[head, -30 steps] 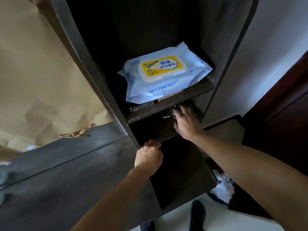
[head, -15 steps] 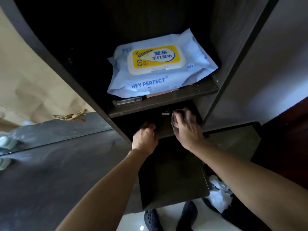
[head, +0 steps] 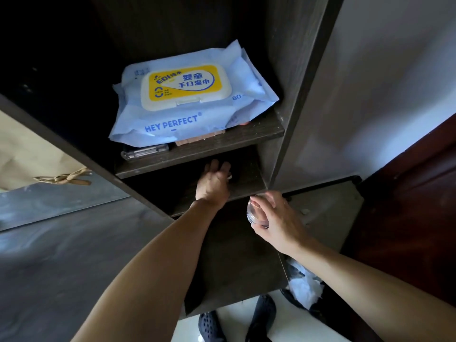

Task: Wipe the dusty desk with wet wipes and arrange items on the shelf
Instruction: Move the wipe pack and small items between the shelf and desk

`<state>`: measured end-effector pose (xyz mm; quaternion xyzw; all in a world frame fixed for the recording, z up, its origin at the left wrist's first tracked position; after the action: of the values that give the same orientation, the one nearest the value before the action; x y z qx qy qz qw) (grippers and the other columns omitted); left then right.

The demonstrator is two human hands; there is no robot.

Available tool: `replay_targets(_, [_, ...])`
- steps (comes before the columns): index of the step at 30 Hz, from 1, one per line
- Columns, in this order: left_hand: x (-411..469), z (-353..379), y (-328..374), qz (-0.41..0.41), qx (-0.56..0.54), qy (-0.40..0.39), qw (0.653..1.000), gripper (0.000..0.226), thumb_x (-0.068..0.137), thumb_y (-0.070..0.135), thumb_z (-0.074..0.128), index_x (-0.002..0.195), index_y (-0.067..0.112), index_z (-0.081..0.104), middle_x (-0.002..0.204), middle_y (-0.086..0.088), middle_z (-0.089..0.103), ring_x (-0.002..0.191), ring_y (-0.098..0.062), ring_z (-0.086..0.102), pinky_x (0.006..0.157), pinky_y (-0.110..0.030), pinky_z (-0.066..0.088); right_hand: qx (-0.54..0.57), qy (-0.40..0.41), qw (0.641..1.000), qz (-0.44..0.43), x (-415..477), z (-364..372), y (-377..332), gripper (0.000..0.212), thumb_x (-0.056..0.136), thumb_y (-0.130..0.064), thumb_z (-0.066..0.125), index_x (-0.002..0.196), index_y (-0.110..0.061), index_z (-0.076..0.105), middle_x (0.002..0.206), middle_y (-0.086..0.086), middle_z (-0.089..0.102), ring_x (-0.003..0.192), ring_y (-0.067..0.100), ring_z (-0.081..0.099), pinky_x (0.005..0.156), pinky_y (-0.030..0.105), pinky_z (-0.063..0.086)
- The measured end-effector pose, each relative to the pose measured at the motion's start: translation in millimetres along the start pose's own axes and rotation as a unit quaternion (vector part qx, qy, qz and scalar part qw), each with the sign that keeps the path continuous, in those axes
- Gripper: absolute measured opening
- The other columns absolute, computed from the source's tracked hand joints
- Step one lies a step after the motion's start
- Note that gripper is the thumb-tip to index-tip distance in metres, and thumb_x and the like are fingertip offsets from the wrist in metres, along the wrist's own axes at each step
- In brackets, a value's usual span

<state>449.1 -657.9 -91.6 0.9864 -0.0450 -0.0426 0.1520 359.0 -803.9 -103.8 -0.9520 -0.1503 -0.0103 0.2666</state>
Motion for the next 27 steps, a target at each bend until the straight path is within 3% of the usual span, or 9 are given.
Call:
replay_targets(5, [-39.6,-2.1,-0.3,0.016,-0.02,0.008,1.0,0.04,0.082,0.008,0.056,0.122,0.014,0.053,0.118,-0.013,0.048,0.109,-0.033,0.049,0.083,-0.04,0.048,-0.013,-0.028,0.999,0.016,-16.7,1.5,2.1,0.064,0.059,-0.028,0.077,0.117,-0.031,0.051,0.112,0.001,0.052,0.086,0.023,0.063,0.057,0.032,0.053])
replay_targets(12, [-128.7,-29.8,-39.4,0.016,-0.036,0.057,0.998,0.027,0.082,0.012,0.061,0.109,0.013,0.055,0.105,-0.008,0.049,0.098,-0.027,0.051,0.071,-0.037,0.052,-0.014,-0.087,0.996,-0.013,-23.9,17.8,-45.7,0.066,0.061,-0.042,0.074,0.12,-0.034,0.048,0.112,-0.008,0.045,0.09,0.013,0.06,0.066,0.03,0.055])
replay_targets(17, [-204.2,-56.0,-116.1,-0.052,-0.012,0.068,0.996,0.026,0.079,0.013,0.059,0.105,0.014,0.058,0.1,-0.007,0.05,0.094,-0.027,0.051,0.067,-0.036,0.048,-0.027,-0.123,0.99,-0.066,-28.6,51.7,-111.3,0.064,0.062,-0.043,0.072,0.121,-0.036,0.047,0.116,-0.007,0.045,0.094,0.016,0.059,0.065,0.027,0.052])
replay_targets(22, [-289.1,-85.0,-211.0,-0.136,0.001,0.087,0.987,0.02,0.086,0.022,0.057,0.105,0.018,0.058,0.102,-0.004,0.05,0.094,-0.025,0.052,0.069,-0.034,0.048,-0.009,-0.148,0.983,-0.112,-35.1,93.0,-205.9,0.058,0.063,-0.038,0.066,0.118,-0.04,0.046,0.117,-0.01,0.043,0.097,0.017,0.057,0.07,0.034,0.052])
replay_targets(27, [-377.8,-117.1,-290.1,-0.168,-0.004,0.107,0.98,0.015,0.086,0.026,0.053,0.097,0.018,0.056,0.097,-0.003,0.049,0.092,-0.024,0.051,0.064,-0.036,0.046,-0.003,-0.147,0.978,-0.146,-51.1,135.5,-305.0,0.056,0.062,-0.035,0.065,0.116,-0.038,0.05,0.114,-0.009,0.046,0.099,0.017,0.057,0.07,0.035,0.053])
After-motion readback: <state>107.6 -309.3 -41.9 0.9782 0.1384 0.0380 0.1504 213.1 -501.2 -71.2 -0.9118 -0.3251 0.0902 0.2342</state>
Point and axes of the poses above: each hand's wrist, its own x-axis towards the middle knuckle, its own z-axis out of the palm, y = z × x, the point moved 10 cm from there along x, towards the middle knuckle
